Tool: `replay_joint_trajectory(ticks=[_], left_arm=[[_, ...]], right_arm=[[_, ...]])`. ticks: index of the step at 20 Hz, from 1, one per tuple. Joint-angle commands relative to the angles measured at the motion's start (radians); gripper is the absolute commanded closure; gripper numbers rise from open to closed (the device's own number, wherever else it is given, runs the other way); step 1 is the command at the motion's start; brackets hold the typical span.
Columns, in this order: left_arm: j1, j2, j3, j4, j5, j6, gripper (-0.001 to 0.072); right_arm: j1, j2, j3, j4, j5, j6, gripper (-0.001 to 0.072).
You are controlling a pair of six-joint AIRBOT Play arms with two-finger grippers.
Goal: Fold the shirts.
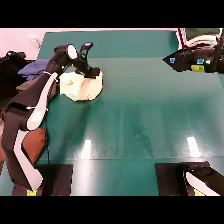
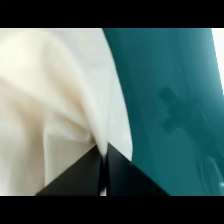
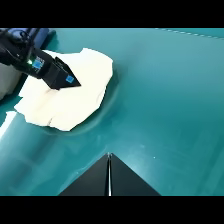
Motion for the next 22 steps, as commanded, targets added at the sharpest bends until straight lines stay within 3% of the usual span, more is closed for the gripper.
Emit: replay_joint_trajectory(ticks=[1, 5, 8, 14, 16, 19, 22], left_arm=[[0.0, 0.153, 0.021, 0.037, 0.072, 0.0, 0.0688], [-0.043, 0.489, 0.021, 0.047, 0.096, 0.08, 0.0688], [-0.144, 0.639, 0.021, 0.049, 0.106, 0.114, 0.0689], [-0.405, 0.603, -0.087, 0.04, 0.128, 0.175, 0.0682], [-0.439, 0.541, -0.134, 0.017, 0.148, 0.169, 0.0112], [-0.389, 0.462, -0.138, 0.039, 0.175, 0.09, 0.0089], [-0.235, 0.411, -0.141, 0.035, 0.163, 0.006, 0.009]], right_arm=[[0.0, 0.001, 0.037, 0.0, 0.0, 0.0, 0.0697], [0.0, 0.001, 0.167, -0.001, 0.002, 0.0, 0.0697], [0.0, 0.001, 0.245, -0.001, 0.004, 0.0, 0.0696], [0.0, 0.001, 0.303, 0.0, 0.023, 0.0, 0.0697], [0.0, 0.001, 0.303, -0.001, 0.049, 0.0, 0.0696], [0.0, 0.001, 0.303, -0.001, 0.078, 0.0, 0.0697], [0.0, 0.001, 0.303, -0.001, 0.087, 0.0, 0.0696]])
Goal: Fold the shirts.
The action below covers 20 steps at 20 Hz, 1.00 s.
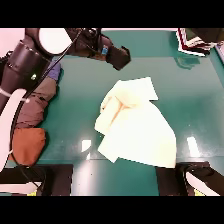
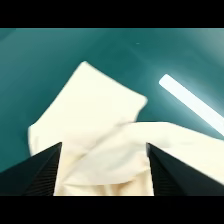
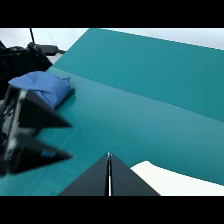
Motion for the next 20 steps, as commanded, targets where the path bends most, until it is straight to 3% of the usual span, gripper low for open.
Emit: replay_joint_trajectory(ticks=[1, 6, 16, 17, 18, 19, 20], left_arm=[[0.145, -0.076, -0.018, -0.012, -0.029, -0.1, 0.009], [0.281, -0.241, -0.11, -0.168, -0.124, -0.11, 0.0089], [0.19, -0.462, -0.175, -0.247, -0.07, -0.073, 0.0093], [0.19, -0.462, -0.174, -0.247, -0.065, -0.074, 0.0269], [0.196, -0.46, -0.174, -0.247, -0.063, -0.074, 0.0512], [0.204, -0.46, -0.169, -0.245, -0.071, -0.073, 0.068], [0.222, -0.46, -0.149, -0.241, -0.1, -0.074, 0.0686]], right_arm=[[0.0, 0.0, 0.002, 0.001, 0.018, 0.0, 0.0696], [0.0, 0.0, 0.002, 0.0, 0.021, 0.0, 0.0697], [0.0, 0.0, 0.002, 0.0, 0.02, 0.0, 0.0696], [0.0, 0.0, 0.002, 0.0, 0.02, 0.0, 0.0696], [0.0, 0.0, 0.002, 0.0, 0.02, 0.0, 0.0696], [0.0, 0.0, 0.002, 0.0, 0.021, 0.0, 0.0696], [0.0, 0.0, 0.002, 0.0, 0.026, 0.0, 0.0697]])
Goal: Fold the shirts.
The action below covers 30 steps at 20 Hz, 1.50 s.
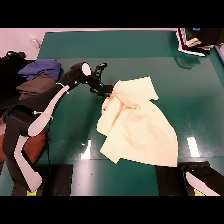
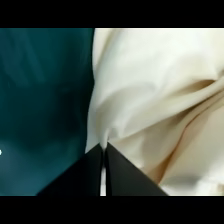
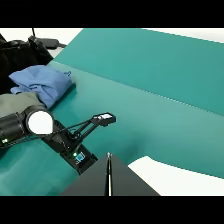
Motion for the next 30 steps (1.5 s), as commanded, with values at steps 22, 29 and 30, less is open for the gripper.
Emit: replay_joint_trajectory(ticks=[22, 29, 30], left_arm=[[0.452, 0.21, 0.194, 0.127, -0.224, 0.042, 0.0686], [0.452, 0.212, 0.194, 0.127, -0.23, 0.029, 0.0687], [0.452, 0.219, 0.195, 0.127, -0.227, 0.016, 0.0688]], right_arm=[[-0.209, -0.431, -0.832, 0.231, -0.159, -0.065, 0.0304], [-0.066, -0.61, -0.608, 0.254, -0.184, -0.073, 0.0583], [-0.056, -0.597, -0.58, 0.245, -0.185, -0.09, 0.0696]])
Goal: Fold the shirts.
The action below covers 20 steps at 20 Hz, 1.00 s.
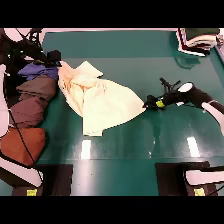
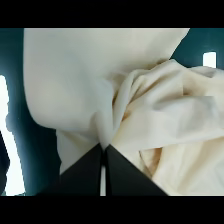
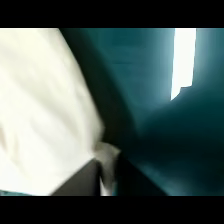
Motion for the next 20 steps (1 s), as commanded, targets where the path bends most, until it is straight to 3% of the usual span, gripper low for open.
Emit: replay_joint_trajectory(ticks=[1, 5, 12, 16, 20], left_arm=[[0.001, 0.029, 0.003, 0.001, 0.011, -0.024, 0.0688], [0.001, 0.217, 0.068, 0.043, 0.077, -0.019, 0.0688], [0.001, 0.761, 0.132, 0.056, 0.194, 0.034, 0.0686], [0.001, 0.931, 0.132, 0.053, 0.227, 0.033, 0.0687], [0.001, 0.943, 0.105, 0.044, 0.186, 0.024, 0.0687]], right_arm=[[0.048, -0.004, 0.108, -0.013, -0.017, -0.03, 0.0697], [0.005, 0.217, 0.317, -0.175, 0.055, -0.03, 0.0697], [-0.18, 0.634, 0.726, -0.19, 0.095, -0.03, 0.0697], [-0.305, 0.716, 0.865, -0.189, 0.181, -0.028, 0.0697], [-0.419, 0.688, 0.957, -0.186, 0.279, -0.007, 0.0697]])
